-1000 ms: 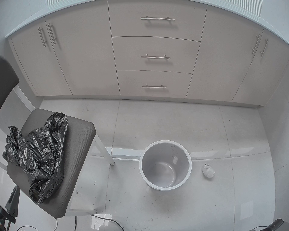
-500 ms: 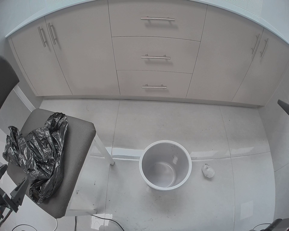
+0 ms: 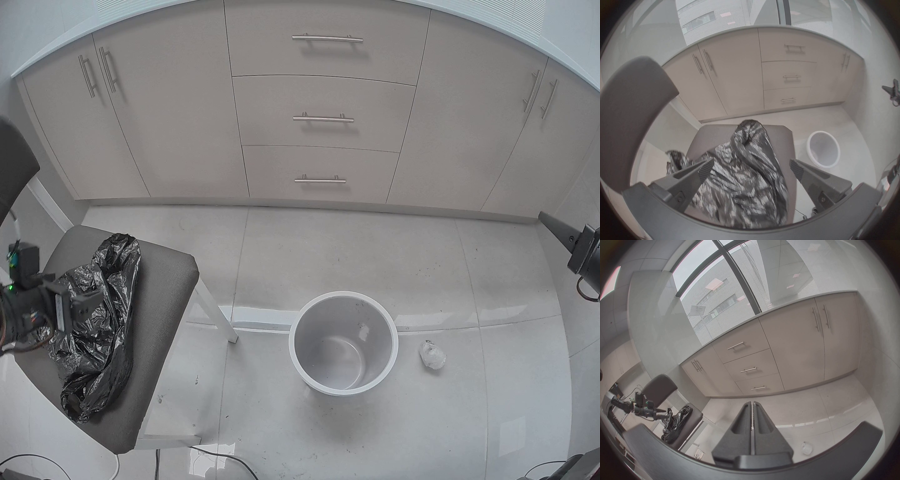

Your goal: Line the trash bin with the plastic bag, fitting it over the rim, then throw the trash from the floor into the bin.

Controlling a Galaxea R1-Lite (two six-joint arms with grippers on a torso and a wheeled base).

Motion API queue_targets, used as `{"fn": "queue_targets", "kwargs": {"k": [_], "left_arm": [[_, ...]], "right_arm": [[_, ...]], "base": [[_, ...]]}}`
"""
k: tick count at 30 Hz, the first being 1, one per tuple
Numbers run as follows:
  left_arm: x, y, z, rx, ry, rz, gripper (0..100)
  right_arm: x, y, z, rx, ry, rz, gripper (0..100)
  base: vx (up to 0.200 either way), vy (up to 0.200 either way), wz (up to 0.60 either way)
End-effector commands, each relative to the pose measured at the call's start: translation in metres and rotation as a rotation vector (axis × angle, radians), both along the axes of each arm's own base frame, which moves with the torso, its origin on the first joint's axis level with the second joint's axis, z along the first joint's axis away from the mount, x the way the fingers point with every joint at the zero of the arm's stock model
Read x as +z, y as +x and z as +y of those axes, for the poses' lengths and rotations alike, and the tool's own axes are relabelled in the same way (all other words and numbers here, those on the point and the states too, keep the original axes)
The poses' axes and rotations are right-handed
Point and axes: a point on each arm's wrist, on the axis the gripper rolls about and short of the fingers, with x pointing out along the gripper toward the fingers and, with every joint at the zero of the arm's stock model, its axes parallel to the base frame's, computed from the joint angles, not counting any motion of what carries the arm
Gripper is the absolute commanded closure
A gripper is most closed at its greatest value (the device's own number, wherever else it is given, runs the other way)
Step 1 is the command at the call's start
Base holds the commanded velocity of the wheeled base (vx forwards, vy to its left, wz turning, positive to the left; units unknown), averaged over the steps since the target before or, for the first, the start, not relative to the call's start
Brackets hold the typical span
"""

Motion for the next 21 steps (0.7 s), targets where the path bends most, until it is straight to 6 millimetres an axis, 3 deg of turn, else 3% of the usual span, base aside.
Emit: {"fn": "queue_targets", "kwargs": {"k": [1,10,21], "left_arm": [[-0.006,0.091,0.012,0.069,0.072,0.089,0],[-0.007,0.123,0.021,0.152,0.098,0.093,0],[-0.023,0.136,0.031,0.171,0.091,0.146,0]], "right_arm": [[-0.02,0.008,0.001,0.009,0.01,0.047,100],[-0.023,0.008,0.003,0.031,0.009,0.055,100],[-0.028,0.011,0.004,0.032,0.006,0.076,100]], "base": [[0.0,0.0,0.0],[0.0,0.0,0.0],[0.0,0.0,0.0]]}}
